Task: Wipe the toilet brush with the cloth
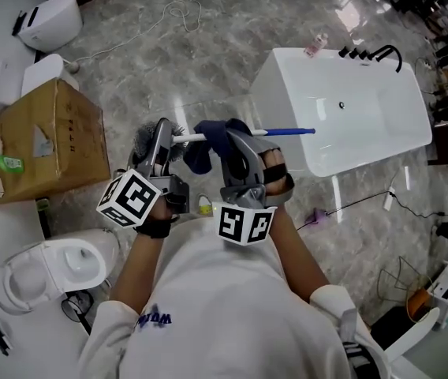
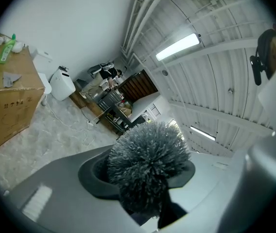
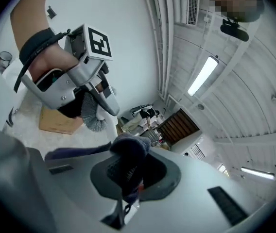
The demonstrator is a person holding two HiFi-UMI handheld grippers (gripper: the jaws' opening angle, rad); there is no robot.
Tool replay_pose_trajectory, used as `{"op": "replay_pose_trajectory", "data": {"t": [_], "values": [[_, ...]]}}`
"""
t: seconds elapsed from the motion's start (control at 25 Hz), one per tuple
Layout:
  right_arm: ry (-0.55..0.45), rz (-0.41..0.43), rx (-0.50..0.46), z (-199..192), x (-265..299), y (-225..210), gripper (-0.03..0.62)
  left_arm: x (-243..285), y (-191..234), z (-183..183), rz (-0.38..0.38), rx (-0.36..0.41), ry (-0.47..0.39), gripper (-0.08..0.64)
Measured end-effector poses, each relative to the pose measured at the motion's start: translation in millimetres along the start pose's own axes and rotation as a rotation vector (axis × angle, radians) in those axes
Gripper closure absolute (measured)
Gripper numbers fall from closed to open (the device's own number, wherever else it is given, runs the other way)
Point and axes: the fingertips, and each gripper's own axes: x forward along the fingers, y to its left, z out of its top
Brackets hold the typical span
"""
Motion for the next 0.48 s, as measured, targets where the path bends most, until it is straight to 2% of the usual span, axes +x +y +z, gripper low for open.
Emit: {"op": "replay_pose_trajectory", "data": {"t": [0.2, 0.48], "values": [[0.067, -0.046, 0.011, -29.2, -6.0, -21.1, 0.580, -9.1, 10.3, 15.0, 0.016, -0.044, -0.041, 0.365], [0.171, -0.120, 0.046, -73.1, -20.1, -55.1, 0.580, -17.5, 17.6, 29.3, 0.028, -0.046, -0.091, 0.365]]}}
